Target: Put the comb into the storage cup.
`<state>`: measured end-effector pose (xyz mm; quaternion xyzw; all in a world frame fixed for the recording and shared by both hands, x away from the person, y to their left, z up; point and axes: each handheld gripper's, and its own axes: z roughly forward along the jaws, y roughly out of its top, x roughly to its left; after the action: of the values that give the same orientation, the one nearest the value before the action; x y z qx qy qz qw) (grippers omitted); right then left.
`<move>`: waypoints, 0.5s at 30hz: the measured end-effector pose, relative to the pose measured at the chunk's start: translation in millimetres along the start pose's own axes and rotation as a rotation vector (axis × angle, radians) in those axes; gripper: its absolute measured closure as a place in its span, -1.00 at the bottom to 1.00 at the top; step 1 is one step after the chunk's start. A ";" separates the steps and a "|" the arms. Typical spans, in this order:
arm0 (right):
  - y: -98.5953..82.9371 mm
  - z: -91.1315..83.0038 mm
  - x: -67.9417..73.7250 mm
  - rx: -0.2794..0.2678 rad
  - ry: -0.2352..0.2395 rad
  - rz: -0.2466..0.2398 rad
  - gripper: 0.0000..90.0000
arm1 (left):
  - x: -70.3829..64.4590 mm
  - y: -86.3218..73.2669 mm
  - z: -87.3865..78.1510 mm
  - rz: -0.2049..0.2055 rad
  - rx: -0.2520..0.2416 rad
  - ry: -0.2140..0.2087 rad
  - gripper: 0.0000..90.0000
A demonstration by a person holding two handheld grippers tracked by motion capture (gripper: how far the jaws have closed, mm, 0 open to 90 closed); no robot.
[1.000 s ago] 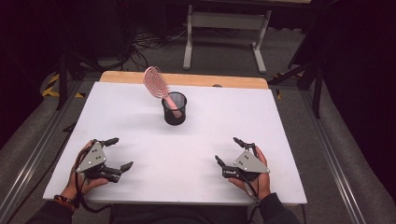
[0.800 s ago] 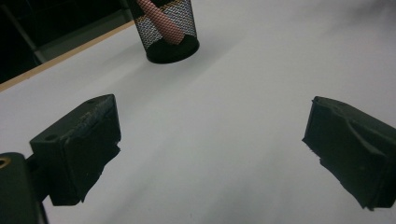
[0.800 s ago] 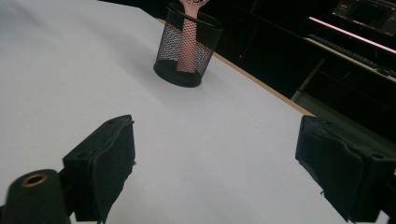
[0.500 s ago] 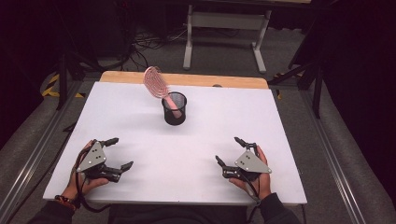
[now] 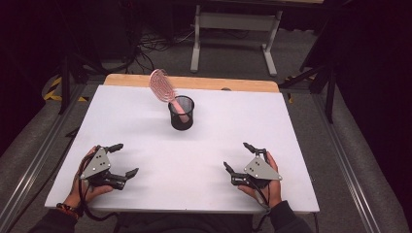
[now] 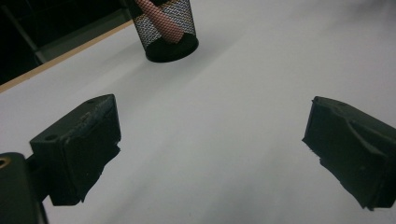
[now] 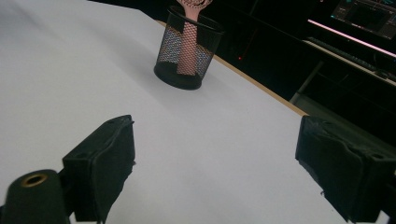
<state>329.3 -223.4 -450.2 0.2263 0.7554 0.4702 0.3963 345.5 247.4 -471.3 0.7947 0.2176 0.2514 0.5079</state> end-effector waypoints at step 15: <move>0.0 -0.2 -1.1 0.001 -0.005 -0.003 -0.72 | 0.1 -0.2 0.7 0.004 0.000 -0.009 -0.90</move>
<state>329.8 -224.3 -449.6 0.2265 0.7551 0.4684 0.3989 345.9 247.1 -471.8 0.7964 0.2137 0.2489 0.5082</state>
